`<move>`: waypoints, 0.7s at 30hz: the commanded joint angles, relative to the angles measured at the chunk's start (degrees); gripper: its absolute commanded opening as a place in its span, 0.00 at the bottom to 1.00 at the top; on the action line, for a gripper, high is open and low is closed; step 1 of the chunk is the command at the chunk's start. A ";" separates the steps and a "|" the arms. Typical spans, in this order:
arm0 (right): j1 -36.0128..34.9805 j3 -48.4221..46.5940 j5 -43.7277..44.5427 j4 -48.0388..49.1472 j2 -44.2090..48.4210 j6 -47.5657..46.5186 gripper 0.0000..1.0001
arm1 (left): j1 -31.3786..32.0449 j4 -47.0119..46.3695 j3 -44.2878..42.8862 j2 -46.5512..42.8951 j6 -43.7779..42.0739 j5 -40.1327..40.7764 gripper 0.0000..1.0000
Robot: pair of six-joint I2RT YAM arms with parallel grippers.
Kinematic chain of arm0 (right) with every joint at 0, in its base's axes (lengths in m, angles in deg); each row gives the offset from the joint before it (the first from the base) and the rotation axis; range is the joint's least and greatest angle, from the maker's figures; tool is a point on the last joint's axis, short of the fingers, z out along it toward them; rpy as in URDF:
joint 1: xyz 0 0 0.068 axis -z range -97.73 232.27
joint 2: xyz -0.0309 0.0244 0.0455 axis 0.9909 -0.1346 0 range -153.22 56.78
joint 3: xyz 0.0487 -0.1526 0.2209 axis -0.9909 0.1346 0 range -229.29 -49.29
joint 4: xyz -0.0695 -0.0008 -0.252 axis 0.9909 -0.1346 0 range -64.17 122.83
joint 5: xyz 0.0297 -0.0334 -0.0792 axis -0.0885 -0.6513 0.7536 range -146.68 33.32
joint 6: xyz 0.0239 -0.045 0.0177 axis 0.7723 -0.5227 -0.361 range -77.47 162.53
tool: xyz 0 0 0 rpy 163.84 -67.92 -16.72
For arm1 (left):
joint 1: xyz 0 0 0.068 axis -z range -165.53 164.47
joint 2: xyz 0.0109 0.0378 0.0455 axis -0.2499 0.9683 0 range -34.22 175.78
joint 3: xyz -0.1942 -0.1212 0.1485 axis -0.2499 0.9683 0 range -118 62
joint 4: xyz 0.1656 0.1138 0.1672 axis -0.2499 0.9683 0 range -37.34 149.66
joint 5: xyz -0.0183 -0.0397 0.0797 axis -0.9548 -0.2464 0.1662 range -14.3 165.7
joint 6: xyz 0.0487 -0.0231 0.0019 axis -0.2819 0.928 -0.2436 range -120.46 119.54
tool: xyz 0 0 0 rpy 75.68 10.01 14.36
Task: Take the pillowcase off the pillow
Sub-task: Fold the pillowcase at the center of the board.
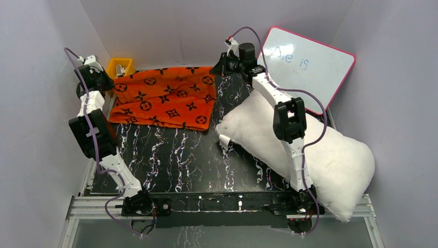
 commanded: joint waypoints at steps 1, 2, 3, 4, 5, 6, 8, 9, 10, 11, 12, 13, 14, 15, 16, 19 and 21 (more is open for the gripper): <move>-0.18 8.45 -1.87 3.26 9.69 -4.04 0.00 | -0.97 -8.23 6.62 -6.62 -2.68 0.21 0.00; -0.44 11.20 -2.08 3.41 11.20 -4.63 0.00 | -1.06 -9.17 8.59 -7.34 -3.01 0.55 0.00; -0.67 13.83 -2.25 3.63 13.16 -5.00 0.00 | -1.07 -10.29 11.24 -8.07 -3.24 1.16 0.00; -1.01 16.52 -2.37 3.77 14.21 -5.38 0.00 | -1.21 -11.43 12.46 -8.83 -3.26 1.58 0.00; -1.58 19.11 -2.41 3.88 16.16 -5.88 0.00 | -1.32 -12.28 14.72 -9.54 -3.27 2.42 0.00; -2.14 21.68 -2.30 3.76 17.05 -6.70 0.00 | -1.45 -12.89 16.21 -10.18 -3.27 3.27 0.00; -3.50 26.13 -1.27 2.83 20.46 -8.20 0.00 | -1.71 -13.83 18.82 -11.52 -5.07 5.25 0.00; -4.42 28.86 -0.71 2.31 21.76 -9.06 0.00 | -1.83 -14.61 20.16 -12.24 -5.38 6.36 0.00; -5.42 30.68 -0.23 1.74 23.03 -10.06 0.00 | -2.00 -15.60 21.85 -13.01 -5.64 7.33 0.00; -6.44 32.35 0.45 1.47 24.16 -10.92 0.00 | -2.16 -16.91 23.37 -13.75 -5.74 7.74 0.00; -7.50 33.75 0.96 0.65 25.20 -11.71 0.00 | -2.25 -18.19 24.81 -14.54 -5.76 8.10 0.00; -8.55 34.96 1.21 -0.48 26.00 -12.27 0.00 | -2.30 -19.29 26.21 -15.29 -5.81 8.24 0.00; -9.45 36.06 1.39 -0.98 26.62 -12.61 0.00 | -2.30 -20.44 27.17 -16.09 -5.80 8.16 0.00; -10.28 37.11 1.47 -1.58 27.11 -12.82 0.00 | -2.31 -21.23 28.10 -16.62 -5.88 7.89 0.00; -10.96 38.02 1.45 -2.17 27.53 -13.03 0.00 | -2.33 -22.53 28.92 -17.14 -5.98 7.63 0.00; -13.22 40.44 1.52 -4.52 28.33 -13.87 0.00 | -2.38 -26.86 31.50 -18.40 -6.33 7.22 0.00; -14.29 42.24 1.86 -5.62 28.87 -14.31 0.00 | -2.39 -30.09 32.85 -18.78 -6.15 7.87 0.00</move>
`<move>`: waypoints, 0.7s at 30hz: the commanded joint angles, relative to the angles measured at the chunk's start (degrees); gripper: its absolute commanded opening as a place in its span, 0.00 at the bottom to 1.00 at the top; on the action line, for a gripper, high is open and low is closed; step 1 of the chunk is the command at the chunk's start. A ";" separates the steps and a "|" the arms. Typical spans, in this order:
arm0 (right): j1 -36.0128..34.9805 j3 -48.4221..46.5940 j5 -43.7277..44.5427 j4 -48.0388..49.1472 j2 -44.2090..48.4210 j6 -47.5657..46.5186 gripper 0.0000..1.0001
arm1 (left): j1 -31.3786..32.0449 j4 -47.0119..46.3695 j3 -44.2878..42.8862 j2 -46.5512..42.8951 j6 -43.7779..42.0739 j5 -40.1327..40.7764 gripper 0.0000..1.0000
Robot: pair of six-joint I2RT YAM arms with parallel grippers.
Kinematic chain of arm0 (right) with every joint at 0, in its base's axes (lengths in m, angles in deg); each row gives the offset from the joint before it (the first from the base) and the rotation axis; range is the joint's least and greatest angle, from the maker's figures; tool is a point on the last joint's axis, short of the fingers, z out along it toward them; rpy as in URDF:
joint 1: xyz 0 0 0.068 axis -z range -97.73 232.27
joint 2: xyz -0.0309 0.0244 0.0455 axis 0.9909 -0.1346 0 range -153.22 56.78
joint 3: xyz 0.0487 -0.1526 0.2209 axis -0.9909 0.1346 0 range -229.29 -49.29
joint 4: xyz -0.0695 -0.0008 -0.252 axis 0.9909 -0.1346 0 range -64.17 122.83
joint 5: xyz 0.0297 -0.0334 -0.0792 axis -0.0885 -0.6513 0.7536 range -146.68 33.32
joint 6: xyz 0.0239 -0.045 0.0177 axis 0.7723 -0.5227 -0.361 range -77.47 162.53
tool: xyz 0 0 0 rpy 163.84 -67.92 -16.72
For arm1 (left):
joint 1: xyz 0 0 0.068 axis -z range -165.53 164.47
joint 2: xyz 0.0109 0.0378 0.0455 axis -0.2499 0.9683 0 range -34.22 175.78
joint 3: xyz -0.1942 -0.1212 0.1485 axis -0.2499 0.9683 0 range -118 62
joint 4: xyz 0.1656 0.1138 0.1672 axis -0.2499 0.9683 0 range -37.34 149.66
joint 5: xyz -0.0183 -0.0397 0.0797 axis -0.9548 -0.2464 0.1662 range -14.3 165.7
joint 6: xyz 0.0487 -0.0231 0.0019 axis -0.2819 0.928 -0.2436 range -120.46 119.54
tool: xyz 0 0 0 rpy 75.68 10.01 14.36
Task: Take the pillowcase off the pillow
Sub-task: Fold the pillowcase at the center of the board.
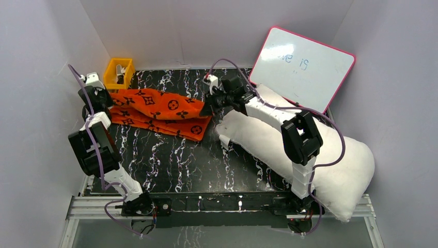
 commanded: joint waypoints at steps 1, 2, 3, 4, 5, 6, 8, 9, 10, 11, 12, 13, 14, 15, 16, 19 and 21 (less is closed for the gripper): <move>-1.72 3.72 0.69 -2.96 3.43 -2.73 0.00 | -0.59 -11.78 2.37 -3.92 -1.15 1.36 0.00; -2.19 4.69 0.81 -3.35 3.71 -2.93 0.00 | -0.70 -13.19 2.27 -3.61 -0.71 1.40 0.00; -2.76 5.62 1.31 -3.80 4.05 -3.17 0.00 | -0.80 -14.18 1.84 -3.26 -0.12 1.67 0.00; -3.32 6.60 1.82 -4.22 4.30 -3.43 0.00 | -0.89 -14.69 1.26 -2.88 0.70 2.53 0.00; -4.00 7.59 2.30 -4.64 4.51 -3.69 0.00 | -0.97 -14.71 0.80 -2.52 0.92 3.78 0.00; -4.76 8.54 2.79 -4.97 4.66 -4.00 0.00 | -1.06 -14.73 0.40 -2.22 0.92 4.81 0.00; -6.79 10.28 4.30 -5.57 4.72 -4.89 0.00 | -1.46 -15.20 0.08 -1.68 2.72 5.13 0.00; -8.11 11.07 5.58 -6.07 4.49 -5.38 0.00 | -1.58 -15.31 -0.11 -1.33 2.95 5.32 0.00; -9.32 11.48 6.80 -6.51 4.11 -5.71 0.00 | -1.61 -15.46 -0.29 -1.02 3.08 5.58 0.00; -10.44 11.76 7.29 -6.97 3.64 -5.79 0.00 | -1.65 -15.58 -0.32 -0.67 3.19 5.84 0.00; -11.46 11.89 7.47 -7.26 3.14 -5.78 0.00 | -1.68 -15.74 -0.36 -0.46 3.38 6.25 0.00; -12.53 11.89 7.60 -7.45 2.67 -5.72 0.00 | -1.74 -16.01 -0.38 -0.10 3.65 6.31 0.00; -13.43 11.75 7.66 -7.78 2.25 -5.58 0.01 | -1.71 -16.38 -0.34 0.12 3.87 6.12 0.00; -14.25 11.66 7.78 -8.01 1.94 -5.32 0.01 | -1.70 -16.81 -0.26 0.33 4.13 5.89 0.00; -14.93 11.53 7.78 -7.97 1.79 -4.89 0.01 | -1.70 -17.30 -0.12 0.53 4.37 5.63 0.00; -16.44 11.42 7.95 -7.49 1.75 -3.95 0.05 | -1.70 -18.52 0.15 0.93 4.96 5.37 0.00; -17.50 11.41 8.10 -7.21 1.75 -3.51 0.12 | -1.70 -19.07 0.04 1.27 5.18 5.06 0.00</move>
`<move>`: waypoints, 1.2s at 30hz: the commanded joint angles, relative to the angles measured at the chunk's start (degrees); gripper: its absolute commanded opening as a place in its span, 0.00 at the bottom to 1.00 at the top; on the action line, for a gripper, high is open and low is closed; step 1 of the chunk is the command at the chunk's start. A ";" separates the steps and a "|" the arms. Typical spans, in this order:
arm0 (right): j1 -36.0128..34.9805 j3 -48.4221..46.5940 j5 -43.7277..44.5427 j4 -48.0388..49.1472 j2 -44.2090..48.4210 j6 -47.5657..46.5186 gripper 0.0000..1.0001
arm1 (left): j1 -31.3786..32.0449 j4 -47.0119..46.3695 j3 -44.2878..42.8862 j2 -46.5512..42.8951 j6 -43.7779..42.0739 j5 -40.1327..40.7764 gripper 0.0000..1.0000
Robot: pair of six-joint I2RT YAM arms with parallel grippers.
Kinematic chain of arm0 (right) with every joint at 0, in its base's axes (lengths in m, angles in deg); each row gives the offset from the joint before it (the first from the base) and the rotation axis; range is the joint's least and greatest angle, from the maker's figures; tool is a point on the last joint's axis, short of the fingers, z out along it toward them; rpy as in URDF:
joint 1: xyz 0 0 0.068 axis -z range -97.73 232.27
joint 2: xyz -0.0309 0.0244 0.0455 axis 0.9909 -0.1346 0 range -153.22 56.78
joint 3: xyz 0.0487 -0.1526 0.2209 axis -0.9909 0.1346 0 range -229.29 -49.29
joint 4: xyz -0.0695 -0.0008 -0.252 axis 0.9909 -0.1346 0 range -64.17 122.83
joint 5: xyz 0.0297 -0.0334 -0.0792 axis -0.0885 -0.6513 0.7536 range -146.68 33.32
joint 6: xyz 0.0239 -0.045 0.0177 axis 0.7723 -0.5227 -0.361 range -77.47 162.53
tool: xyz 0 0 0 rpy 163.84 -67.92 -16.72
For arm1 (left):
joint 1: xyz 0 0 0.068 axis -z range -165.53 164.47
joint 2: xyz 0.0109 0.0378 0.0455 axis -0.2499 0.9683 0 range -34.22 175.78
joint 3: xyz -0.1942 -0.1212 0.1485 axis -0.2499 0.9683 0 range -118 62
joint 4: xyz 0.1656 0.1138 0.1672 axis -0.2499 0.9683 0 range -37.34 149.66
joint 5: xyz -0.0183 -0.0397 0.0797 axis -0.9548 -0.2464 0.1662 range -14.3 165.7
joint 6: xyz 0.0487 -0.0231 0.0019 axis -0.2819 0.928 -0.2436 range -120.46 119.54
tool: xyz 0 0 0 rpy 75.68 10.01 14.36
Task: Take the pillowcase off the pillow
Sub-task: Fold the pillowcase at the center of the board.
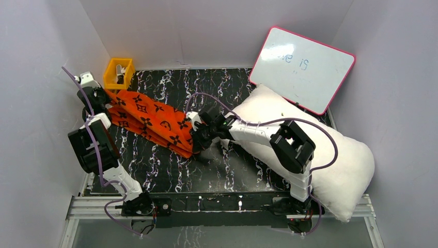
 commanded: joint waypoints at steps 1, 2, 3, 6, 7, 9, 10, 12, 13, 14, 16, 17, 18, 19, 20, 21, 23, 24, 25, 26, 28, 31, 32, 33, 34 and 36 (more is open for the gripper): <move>-1.18 -0.15 0.48 -1.77 0.54 0.64 0.13 | -0.95 -6.97 -2.12 0.08 0.57 1.68 0.00; -1.80 -0.28 0.42 -1.46 0.42 1.22 0.13 | -0.95 -7.03 -2.18 0.21 0.62 1.75 0.00; -2.42 -0.57 0.58 -1.18 0.18 1.72 0.12 | -0.95 -7.12 -2.20 0.28 0.63 1.71 0.00; -4.25 -2.36 1.17 -0.14 -0.40 3.21 0.12 | -0.95 -7.54 -2.07 0.33 0.81 1.54 0.00; -4.65 -2.89 1.40 0.49 -0.60 3.96 0.12 | -0.95 -7.65 -2.13 0.25 0.91 1.51 0.00; -5.41 -3.74 1.67 2.12 -0.73 5.69 0.12 | -0.91 -7.80 -2.03 0.24 1.03 1.42 0.00; -5.66 -4.13 1.55 2.94 -0.81 6.40 0.12 | -0.95 -7.84 -2.05 0.16 1.00 1.38 0.00; -6.23 -5.19 1.44 4.03 -1.27 7.37 0.12 | -0.95 -8.16 -1.88 0.07 1.02 1.33 0.00; -6.57 -5.63 1.46 4.47 -1.70 7.64 0.12 | -0.95 -8.32 -1.81 -0.01 1.00 1.33 0.00; -6.84 -6.06 1.49 4.67 -2.31 7.88 0.12 | -0.95 -8.49 -1.74 -0.02 1.02 1.47 0.00; -7.61 -6.43 1.33 5.10 -3.73 8.25 0.13 | -0.95 -8.72 -1.67 -0.02 1.10 1.51 0.00; -7.98 -6.46 1.21 5.35 -4.59 8.42 0.14 | -0.95 -8.83 -1.61 -0.02 1.17 1.51 0.00; -8.39 -6.72 0.73 5.32 -5.48 8.60 0.17 | -0.98 -9.02 -1.50 -0.02 1.25 1.44 0.00; -8.74 -7.20 0.05 4.99 -6.32 8.65 0.24 | -0.96 -9.19 -1.43 0.05 1.37 1.38 0.00; -9.10 -7.84 -0.49 4.21 -6.97 8.62 0.36 | -0.95 -9.39 -1.31 0.06 1.37 1.43 0.00; -9.32 -8.75 -1.04 3.24 -7.28 8.29 0.46 | -0.95 -9.64 -1.26 0.14 1.35 1.49 0.00; -9.39 -9.50 -1.76 2.90 -6.57 7.50 0.62 | -1.04 -10.12 -1.09 0.23 1.52 1.61 0.00; -9.35 -9.59 -1.22 2.96 -5.53 6.79 0.69 | -1.04 -10.34 -1.08 0.24 1.61 1.49 0.00; -9.24 -9.88 -0.48 2.69 -4.30 5.89 0.79 | -1.04 -10.69 -1.05 0.24 1.79 1.55 0.00; -8.92 -10.72 -0.04 2.30 -2.95 5.06 0.84 | -1.04 -10.78 -1.03 0.24 1.91 1.38 0.00; -7.29 -11.63 0.01 2.57 0.20 4.38 0.90 | -1.04 -10.83 -1.16 0.09 1.96 1.04 0.00; -2.47 -11.30 -2.76 6.74 3.92 7.01 0.96 | -1.04 -10.89 -0.96 -0.64 1.96 0.72 0.00; -0.52 -11.36 -4.02 8.03 4.29 8.18 0.96 | -1.04 -10.92 -0.91 -0.89 1.96 0.72 0.00; 1.30 -11.67 -4.99 8.61 4.23 9.02 0.96 | -1.04 -10.93 -0.86 -1.09 1.98 0.68 0.00; 3.10 -12.14 -5.56 8.62 3.52 9.55 0.96 | -1.04 -10.93 -0.90 -1.31 2.06 0.61 0.00; 5.57 -12.99 -4.84 7.63 2.03 10.22 0.95 | -1.05 -10.93 -0.91 -1.47 2.28 0.41 0.00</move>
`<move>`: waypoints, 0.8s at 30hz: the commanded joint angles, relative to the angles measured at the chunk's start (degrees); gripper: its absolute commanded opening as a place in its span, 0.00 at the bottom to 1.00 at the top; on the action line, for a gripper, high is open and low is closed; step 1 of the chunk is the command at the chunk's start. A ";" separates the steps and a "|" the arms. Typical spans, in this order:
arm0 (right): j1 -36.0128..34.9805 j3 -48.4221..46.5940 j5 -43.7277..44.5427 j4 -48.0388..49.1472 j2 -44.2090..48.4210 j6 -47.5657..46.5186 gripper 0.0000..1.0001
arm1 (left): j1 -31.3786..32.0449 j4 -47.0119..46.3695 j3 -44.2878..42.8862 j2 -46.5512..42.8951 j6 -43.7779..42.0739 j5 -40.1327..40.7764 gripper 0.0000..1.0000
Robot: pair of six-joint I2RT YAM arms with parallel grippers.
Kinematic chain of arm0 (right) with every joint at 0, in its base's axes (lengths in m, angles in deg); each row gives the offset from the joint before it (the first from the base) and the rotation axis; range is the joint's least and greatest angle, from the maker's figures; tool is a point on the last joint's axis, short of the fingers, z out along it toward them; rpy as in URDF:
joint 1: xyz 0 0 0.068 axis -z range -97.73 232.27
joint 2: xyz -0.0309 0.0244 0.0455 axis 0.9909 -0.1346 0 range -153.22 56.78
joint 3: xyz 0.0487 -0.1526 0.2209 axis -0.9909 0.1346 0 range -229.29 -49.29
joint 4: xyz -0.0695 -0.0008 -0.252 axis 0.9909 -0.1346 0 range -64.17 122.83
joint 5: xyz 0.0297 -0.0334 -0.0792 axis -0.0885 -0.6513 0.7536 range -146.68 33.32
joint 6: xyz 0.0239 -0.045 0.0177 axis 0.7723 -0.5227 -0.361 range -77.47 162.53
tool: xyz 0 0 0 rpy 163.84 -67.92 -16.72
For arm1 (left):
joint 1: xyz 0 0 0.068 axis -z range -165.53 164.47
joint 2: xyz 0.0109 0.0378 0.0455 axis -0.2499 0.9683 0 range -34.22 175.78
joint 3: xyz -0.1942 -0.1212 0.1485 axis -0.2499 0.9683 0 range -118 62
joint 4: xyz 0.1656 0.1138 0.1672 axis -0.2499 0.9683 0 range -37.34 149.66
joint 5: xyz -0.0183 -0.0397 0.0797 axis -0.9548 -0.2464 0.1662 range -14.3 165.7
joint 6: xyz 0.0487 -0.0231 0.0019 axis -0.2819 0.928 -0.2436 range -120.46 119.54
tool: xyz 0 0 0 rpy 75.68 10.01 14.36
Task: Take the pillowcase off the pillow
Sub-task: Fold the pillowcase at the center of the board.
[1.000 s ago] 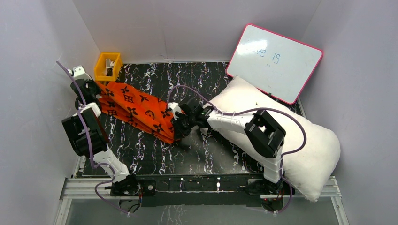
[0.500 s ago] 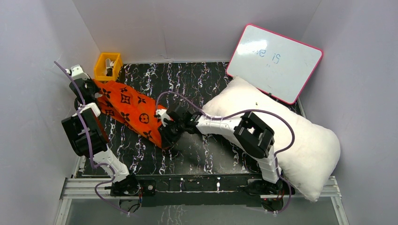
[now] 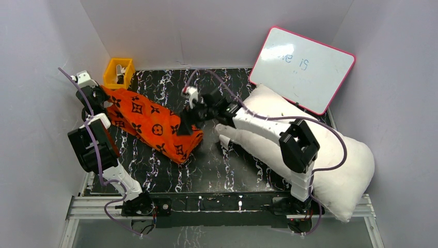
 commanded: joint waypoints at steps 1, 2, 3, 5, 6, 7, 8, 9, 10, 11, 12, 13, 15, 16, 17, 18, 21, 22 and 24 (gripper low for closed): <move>6.82 -3.81 -0.32 2.79 0.00 2.44 0.95 | -0.65 -4.48 -0.92 -2.78 0.29 -0.13 0.00; 7.49 -4.44 0.52 1.56 -1.10 2.48 0.95 | -0.67 -4.57 -0.97 -2.87 0.47 -0.35 0.00; 8.05 -5.21 0.92 -0.07 -2.34 2.41 0.94 | -0.65 -4.57 -0.97 -2.98 0.62 -0.56 0.00; 8.60 -6.00 1.53 -2.93 -4.50 1.87 0.92 | -0.70 -4.65 -0.98 -3.13 0.83 -0.90 0.00; 8.80 -6.04 1.43 -3.47 -5.29 1.55 0.92 | -0.70 -4.65 -0.94 -3.17 0.91 -1.03 0.00; 9.00 -5.79 0.54 -3.50 -6.01 1.47 0.91 | -0.69 -4.65 -0.94 -3.22 0.91 -1.10 0.00; 9.15 -5.58 -0.40 -3.47 -6.70 1.60 0.91 | -0.68 -4.65 -0.91 -3.31 0.96 -1.09 0.00; 9.19 -5.39 -1.02 -3.65 -7.41 1.81 0.91 | -0.67 -4.65 -0.84 -3.32 1.00 -1.17 0.00; 9.17 -5.20 -1.30 -3.99 -8.11 1.97 0.91 | -0.67 -4.65 -0.79 -3.33 1.08 -1.31 0.00; 9.18 -4.93 -1.41 -4.21 -8.76 2.16 0.91 | -0.67 -4.65 -0.80 -3.35 1.15 -1.51 0.00; 9.15 -4.60 -1.41 -4.42 -9.35 2.28 0.91 | -0.65 -4.65 -0.74 -3.43 1.24 -1.65 0.00; 9.15 -4.23 -1.09 -4.65 -9.89 2.41 0.91 | -0.68 -4.65 -0.64 -3.49 1.43 -1.69 0.00; 9.19 -3.50 -0.72 -4.75 -10.76 2.94 0.93 | -0.65 -4.78 -0.57 -3.60 1.69 -1.82 0.00; 9.15 -3.28 -0.72 -4.97 -11.14 3.19 0.93 | -0.63 -4.82 -0.53 -3.62 1.73 -1.90 0.00; 9.19 -3.12 -0.80 -5.13 -11.50 3.45 0.93 | -0.66 -4.83 -0.53 -3.62 1.85 -2.01 0.00; 9.18 -3.06 -0.95 -5.38 -11.89 3.85 0.93 | -0.70 -4.90 -0.55 -3.70 1.88 -2.14 0.00; 9.06 -2.55 -2.45 -5.80 -12.67 5.00 0.91 | -0.66 -4.92 -0.49 -3.79 1.98 -2.25 0.00; 9.09 -2.22 -2.91 -5.48 -12.78 5.37 0.89 | -0.65 -4.99 -0.40 -3.80 2.00 -2.25 0.00; 9.06 -1.43 -4.01 -4.75 -12.83 6.14 0.83 | -0.65 -5.08 -0.21 -3.92 2.22 -2.25 0.00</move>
